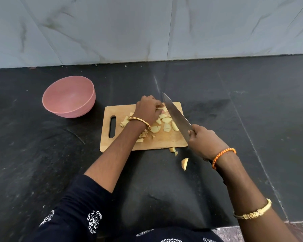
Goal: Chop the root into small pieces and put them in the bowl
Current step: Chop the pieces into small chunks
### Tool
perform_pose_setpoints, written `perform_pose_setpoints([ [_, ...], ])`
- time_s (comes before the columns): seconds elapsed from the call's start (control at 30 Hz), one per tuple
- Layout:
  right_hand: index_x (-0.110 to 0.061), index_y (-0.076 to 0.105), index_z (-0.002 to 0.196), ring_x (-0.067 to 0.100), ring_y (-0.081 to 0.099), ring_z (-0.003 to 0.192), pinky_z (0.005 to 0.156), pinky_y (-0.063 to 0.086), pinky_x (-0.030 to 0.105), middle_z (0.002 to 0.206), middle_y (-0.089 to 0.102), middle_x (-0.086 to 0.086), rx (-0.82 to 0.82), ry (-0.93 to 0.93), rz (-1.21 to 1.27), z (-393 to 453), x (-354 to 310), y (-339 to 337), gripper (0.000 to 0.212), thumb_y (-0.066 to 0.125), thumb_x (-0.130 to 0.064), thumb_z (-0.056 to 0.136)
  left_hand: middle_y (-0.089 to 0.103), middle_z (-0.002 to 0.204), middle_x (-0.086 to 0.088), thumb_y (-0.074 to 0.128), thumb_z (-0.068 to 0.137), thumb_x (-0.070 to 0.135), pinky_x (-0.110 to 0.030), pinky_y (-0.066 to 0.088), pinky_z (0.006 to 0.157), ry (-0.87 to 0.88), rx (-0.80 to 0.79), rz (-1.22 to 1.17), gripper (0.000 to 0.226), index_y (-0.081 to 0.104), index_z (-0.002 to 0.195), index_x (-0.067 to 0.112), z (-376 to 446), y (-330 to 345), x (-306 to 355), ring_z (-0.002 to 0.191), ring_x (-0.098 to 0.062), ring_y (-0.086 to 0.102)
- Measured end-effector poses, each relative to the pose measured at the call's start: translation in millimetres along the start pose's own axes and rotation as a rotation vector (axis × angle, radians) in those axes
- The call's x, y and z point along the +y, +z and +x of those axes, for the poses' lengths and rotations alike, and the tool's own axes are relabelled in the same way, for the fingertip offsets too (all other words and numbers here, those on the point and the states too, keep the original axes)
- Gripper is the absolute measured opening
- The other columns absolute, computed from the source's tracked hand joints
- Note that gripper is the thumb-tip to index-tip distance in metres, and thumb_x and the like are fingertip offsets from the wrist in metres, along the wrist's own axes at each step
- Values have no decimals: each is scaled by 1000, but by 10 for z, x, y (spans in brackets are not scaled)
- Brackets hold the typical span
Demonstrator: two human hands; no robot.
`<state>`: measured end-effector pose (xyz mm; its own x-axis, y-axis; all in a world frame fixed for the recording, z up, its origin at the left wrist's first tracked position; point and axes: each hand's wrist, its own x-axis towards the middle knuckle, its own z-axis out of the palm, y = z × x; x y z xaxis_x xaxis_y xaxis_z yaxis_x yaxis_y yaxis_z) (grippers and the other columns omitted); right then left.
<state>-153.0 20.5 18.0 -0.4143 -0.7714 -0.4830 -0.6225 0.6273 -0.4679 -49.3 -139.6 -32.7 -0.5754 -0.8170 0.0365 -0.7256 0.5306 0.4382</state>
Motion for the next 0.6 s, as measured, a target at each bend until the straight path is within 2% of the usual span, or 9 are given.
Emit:
perform_pose_setpoints([
  [0.13, -16, 45, 98, 25, 55, 76, 68, 48, 34, 87, 52, 9, 10, 3, -67, 17, -59, 42, 9, 37, -22, 98, 63, 110, 1, 63, 87, 30, -33, 32, 85, -42, 61, 17, 22, 69, 107, 25, -67, 24, 11, 107, -22, 48],
  [0.23, -16, 42, 102, 28, 57, 81, 71, 49, 36, 86, 51, 9, -1, 10, -151, 11, -75, 52, 8, 40, -20, 96, 65, 109, 3, 63, 87, 28, -33, 30, 84, -70, 109, -18, 20, 70, 105, 25, -104, 45, 19, 106, -21, 48],
  [0.43, -19, 37, 100, 20, 50, 66, 58, 46, 31, 78, 48, 6, -81, 44, -312, -148, 30, -48, 16, 49, -15, 91, 65, 107, 3, 64, 86, 30, -34, 31, 86, -117, 140, 2, 19, 70, 104, 26, -139, 45, 51, 105, -22, 48],
  [0.53, -22, 40, 88, 21, 53, 66, 55, 42, 29, 79, 51, 7, -74, 46, -319, -271, 146, -126, 8, 43, -17, 94, 65, 106, 2, 65, 85, 28, -32, 30, 84, -137, 122, -45, 17, 70, 101, 26, -155, 23, 49, 106, -21, 48],
  [0.6, -24, 36, 75, 19, 51, 64, 50, 36, 26, 77, 51, 6, -53, 36, -274, -289, 154, -165, 22, 41, -20, 96, 66, 105, 2, 64, 86, 21, -33, 30, 85, -145, 84, -76, 17, 70, 101, 25, -151, 8, 40, 107, -22, 50],
])
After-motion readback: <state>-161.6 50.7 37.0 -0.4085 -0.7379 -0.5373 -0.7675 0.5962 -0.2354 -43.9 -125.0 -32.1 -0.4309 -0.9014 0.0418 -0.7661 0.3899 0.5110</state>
